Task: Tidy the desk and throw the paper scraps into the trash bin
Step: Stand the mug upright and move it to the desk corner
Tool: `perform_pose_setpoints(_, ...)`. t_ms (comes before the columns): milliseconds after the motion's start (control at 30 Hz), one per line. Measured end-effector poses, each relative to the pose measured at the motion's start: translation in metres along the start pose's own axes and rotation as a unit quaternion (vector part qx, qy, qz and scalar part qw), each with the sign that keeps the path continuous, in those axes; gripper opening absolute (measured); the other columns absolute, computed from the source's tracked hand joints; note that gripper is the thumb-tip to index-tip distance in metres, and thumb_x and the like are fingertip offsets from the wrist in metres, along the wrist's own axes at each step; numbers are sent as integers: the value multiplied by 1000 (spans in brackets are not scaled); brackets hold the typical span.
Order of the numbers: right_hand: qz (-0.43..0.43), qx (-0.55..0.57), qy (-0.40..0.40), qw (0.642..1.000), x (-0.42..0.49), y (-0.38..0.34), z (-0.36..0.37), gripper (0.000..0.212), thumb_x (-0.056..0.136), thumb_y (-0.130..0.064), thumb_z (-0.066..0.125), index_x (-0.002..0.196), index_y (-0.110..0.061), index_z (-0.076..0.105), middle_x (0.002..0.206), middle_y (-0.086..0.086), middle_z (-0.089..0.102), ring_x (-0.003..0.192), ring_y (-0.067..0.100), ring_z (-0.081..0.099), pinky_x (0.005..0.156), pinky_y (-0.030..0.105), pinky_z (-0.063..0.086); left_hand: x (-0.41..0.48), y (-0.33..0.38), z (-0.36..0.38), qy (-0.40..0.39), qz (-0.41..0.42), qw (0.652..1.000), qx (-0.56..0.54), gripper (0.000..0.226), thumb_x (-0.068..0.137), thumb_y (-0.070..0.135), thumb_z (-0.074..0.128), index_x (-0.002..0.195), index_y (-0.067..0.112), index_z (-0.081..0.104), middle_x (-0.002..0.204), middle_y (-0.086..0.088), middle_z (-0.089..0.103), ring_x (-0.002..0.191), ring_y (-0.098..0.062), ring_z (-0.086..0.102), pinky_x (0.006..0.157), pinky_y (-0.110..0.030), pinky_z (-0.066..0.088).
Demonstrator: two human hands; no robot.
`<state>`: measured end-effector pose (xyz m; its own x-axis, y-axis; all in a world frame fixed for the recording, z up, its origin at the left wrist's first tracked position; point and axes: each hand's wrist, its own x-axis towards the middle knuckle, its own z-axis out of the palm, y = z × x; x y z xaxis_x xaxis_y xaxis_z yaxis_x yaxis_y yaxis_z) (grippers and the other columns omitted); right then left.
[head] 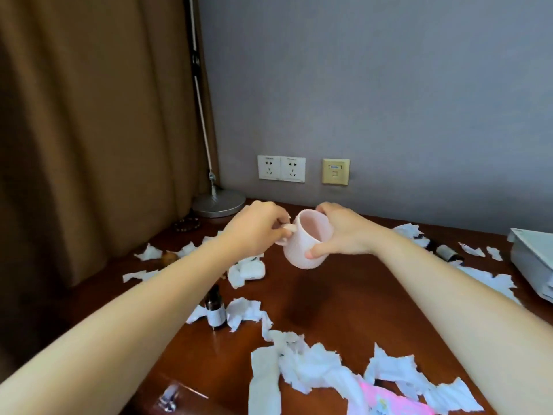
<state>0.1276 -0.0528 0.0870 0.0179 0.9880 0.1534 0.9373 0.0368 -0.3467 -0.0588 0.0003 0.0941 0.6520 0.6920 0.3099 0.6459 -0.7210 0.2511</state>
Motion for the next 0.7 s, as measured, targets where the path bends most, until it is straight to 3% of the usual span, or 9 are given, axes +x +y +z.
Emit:
perform_pose_setpoints(100,-37,27,3,999,36,-39,12,84,57,-45,82,125,-16,42,116,-2,47,96,18,51,73,35,48,-12,-38,-22,29,-41,999,5,15,88,27,63,97,18,70,89,-1,69,83,-17,64,79,-43,55)
perform_pose_setpoints(167,-66,27,3,997,60,-65,19,88,58,-43,81,131,-16,38,125,2,45,107,21,52,83,38,51,-20,-66,-34,53,-80,995,-2,15,88,27,63,97,18,70,88,-1,69,83,-18,63,78,-43,55)
perform_pose_setpoints(233,-86,13,4,996,86,-92,29,92,61,-41,80,137,-15,34,133,4,41,120,24,46,96,42,45,-27,-96,-43,81,-119,990,-13,13,87,27,63,95,20,70,86,-1,69,83,-19,64,78,-42,54)
perform_pose_setpoints(367,-112,3,-7,994,137,-135,53,93,60,-40,80,137,-16,33,133,6,42,118,27,47,96,45,46,-33,-150,-49,121,-183,976,-5,7,87,26,63,90,26,69,86,2,69,84,-19,63,76,-41,54)
perform_pose_setpoints(567,-130,0,-37,991,202,-173,99,89,62,-36,82,135,-15,36,130,6,43,114,27,50,91,42,48,-37,-218,-24,177,-252,952,-5,21,94,21,54,112,24,64,102,0,68,94,-22,63,78,-39,54)
perform_pose_setpoints(700,-142,-21,-63,988,238,-186,129,88,64,-35,82,135,-13,36,130,8,42,115,30,50,90,40,46,-42,-250,0,190,-272,941,-62,39,95,15,51,134,18,52,126,-5,62,115,-24,58,95,-37,50)
